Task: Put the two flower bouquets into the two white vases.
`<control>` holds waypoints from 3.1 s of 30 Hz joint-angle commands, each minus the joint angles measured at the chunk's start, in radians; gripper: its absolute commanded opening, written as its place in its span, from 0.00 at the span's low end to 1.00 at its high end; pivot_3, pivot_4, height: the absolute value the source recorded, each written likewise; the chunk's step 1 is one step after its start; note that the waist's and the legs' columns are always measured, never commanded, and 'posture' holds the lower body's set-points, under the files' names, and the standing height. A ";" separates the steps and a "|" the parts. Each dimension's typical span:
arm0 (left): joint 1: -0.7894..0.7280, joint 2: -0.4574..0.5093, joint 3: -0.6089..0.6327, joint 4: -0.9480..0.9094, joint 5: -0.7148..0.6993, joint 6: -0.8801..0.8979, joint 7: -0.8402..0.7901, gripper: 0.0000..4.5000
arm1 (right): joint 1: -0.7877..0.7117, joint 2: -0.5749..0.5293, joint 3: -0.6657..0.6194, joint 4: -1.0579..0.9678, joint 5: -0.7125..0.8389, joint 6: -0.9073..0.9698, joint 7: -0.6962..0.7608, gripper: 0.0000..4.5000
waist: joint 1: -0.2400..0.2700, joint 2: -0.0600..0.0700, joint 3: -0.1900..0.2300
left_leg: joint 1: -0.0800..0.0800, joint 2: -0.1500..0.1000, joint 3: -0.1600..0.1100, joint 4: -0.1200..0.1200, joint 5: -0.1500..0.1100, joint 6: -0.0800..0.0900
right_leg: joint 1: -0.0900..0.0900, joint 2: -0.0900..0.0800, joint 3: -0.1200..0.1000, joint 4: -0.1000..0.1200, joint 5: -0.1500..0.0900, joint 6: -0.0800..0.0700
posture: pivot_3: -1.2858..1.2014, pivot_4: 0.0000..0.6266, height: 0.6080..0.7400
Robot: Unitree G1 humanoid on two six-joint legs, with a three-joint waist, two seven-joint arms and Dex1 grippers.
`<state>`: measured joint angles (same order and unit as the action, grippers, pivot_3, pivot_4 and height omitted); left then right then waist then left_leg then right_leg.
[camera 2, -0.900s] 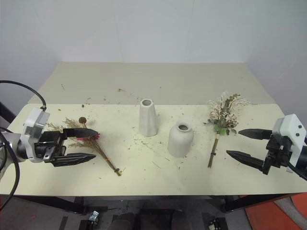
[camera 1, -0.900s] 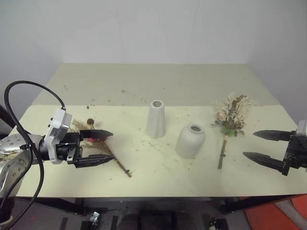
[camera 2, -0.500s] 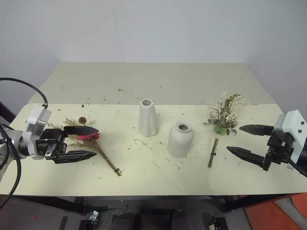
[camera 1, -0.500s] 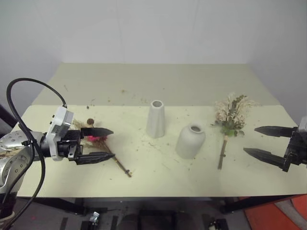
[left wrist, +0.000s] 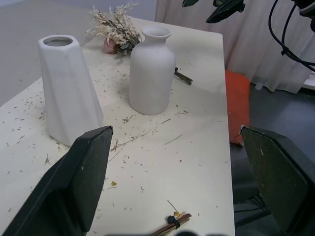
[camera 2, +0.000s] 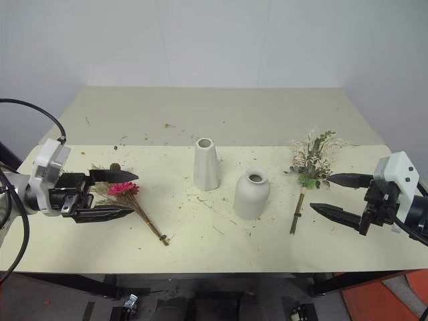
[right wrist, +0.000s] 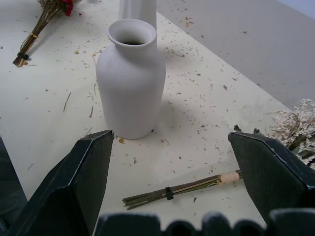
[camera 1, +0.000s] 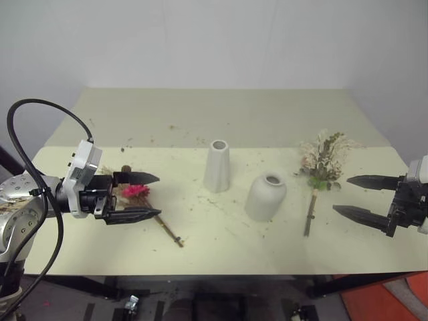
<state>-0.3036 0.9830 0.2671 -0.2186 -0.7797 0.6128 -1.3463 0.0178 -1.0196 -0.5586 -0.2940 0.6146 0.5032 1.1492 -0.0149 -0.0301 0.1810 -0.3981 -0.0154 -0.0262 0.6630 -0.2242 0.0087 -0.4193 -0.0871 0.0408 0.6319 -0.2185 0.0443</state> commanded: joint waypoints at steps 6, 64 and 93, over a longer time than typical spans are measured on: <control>-0.034 0.169 -0.041 -0.085 0.008 0.333 0.222 1.00 | -0.121 -0.030 0.042 0.024 0.043 -0.010 0.031 0.98 | -0.006 0.000 0.000 | 0.000 0.001 0.000 0.000 0.000 0.000 | 0.000 0.000 0.000 0.000 -0.002 0.003 | 0.52 0.24 1.00; -0.674 -0.156 -0.665 0.676 -1.193 0.846 2.258 0.50 | -0.419 0.114 0.227 0.159 -0.004 -0.255 0.070 1.00 | 0.003 -0.002 0.001 | 0.002 -0.007 -0.010 0.002 0.000 -0.001 | -0.002 -0.006 0.003 0.011 0.000 0.000 | 0.52 0.24 1.00; -0.474 -0.063 -0.282 0.084 -0.254 0.141 1.169 0.01 | -0.418 0.053 0.223 0.234 0.025 -0.186 0.114 1.00 | 0.004 -0.002 0.001 | 0.000 -0.007 0.000 0.002 0.001 -0.001 | -0.002 -0.005 0.001 0.007 0.000 0.000 | 0.52 0.24 1.00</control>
<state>-0.7448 0.9227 -0.0587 -0.1165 -1.1077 0.8522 -0.0504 -0.3847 -0.9398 -0.2911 -0.0562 0.6134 0.3017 1.2590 -0.0107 -0.0319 0.1823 -0.3984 -0.0221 -0.0263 0.6646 -0.2236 0.0073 -0.4215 -0.0920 0.0419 0.6390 -0.2184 0.0439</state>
